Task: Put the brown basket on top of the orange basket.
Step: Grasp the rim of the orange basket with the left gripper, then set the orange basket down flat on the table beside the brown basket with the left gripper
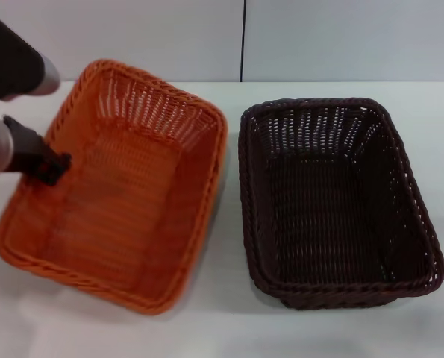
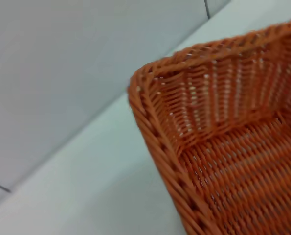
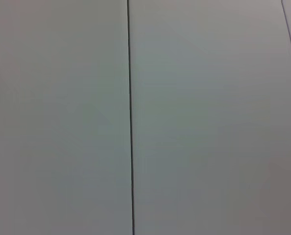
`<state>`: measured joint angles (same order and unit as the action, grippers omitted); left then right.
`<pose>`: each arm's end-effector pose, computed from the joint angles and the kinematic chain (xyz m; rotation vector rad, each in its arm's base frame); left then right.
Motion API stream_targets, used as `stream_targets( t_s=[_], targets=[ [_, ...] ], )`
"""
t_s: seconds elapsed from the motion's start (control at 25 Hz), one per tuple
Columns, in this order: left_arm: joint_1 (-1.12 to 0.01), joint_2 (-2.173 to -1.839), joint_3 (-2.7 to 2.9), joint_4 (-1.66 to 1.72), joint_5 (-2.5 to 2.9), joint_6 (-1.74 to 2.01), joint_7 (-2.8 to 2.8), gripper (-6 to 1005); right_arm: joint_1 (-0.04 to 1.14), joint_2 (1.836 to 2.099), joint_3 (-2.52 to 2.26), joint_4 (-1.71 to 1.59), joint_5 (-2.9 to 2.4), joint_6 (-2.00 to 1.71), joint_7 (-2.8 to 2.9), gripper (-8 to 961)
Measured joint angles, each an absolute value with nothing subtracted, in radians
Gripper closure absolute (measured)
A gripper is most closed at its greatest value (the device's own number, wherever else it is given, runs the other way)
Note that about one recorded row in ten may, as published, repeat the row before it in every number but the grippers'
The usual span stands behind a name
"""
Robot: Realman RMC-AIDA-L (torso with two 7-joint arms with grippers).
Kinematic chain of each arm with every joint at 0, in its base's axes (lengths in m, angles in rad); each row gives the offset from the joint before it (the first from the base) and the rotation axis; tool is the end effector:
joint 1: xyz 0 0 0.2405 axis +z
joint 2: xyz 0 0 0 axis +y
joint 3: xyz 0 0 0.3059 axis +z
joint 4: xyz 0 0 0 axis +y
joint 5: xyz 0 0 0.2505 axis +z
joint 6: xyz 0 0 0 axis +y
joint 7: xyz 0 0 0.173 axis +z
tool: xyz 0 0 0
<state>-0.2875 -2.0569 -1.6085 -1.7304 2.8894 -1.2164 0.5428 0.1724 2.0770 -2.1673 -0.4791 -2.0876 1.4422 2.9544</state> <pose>-0.2421 0.4187 0.0235 -2.1558 -0.5540 0.4186 0.4005 0.3235 0.0030 -1.0790 0.3883 0.6981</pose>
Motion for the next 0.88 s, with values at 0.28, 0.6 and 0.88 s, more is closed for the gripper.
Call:
stream_targets(
  t_s=[0.28, 0.6, 0.88],
  targets=[
    [-0.239, -2.056, -1.653, -1.964, 2.891, -1.293, 0.715, 772, 0.160, 2.079, -2.167, -0.482, -2.086, 1.449, 2.954, 250],
    [-0.226, -2.057, -1.646, -2.010, 2.890, -1.281, 0.919, 812, 0.142, 2.082, -2.168, -0.493, -2.084, 1.472, 2.954, 250],
    [-0.231, -2.058, -1.644, -2.004, 2.890, -1.244, 1.010, 813, 0.146, 2.083, -2.168, -0.501, -2.083, 1.477, 2.954, 250]
  ],
)
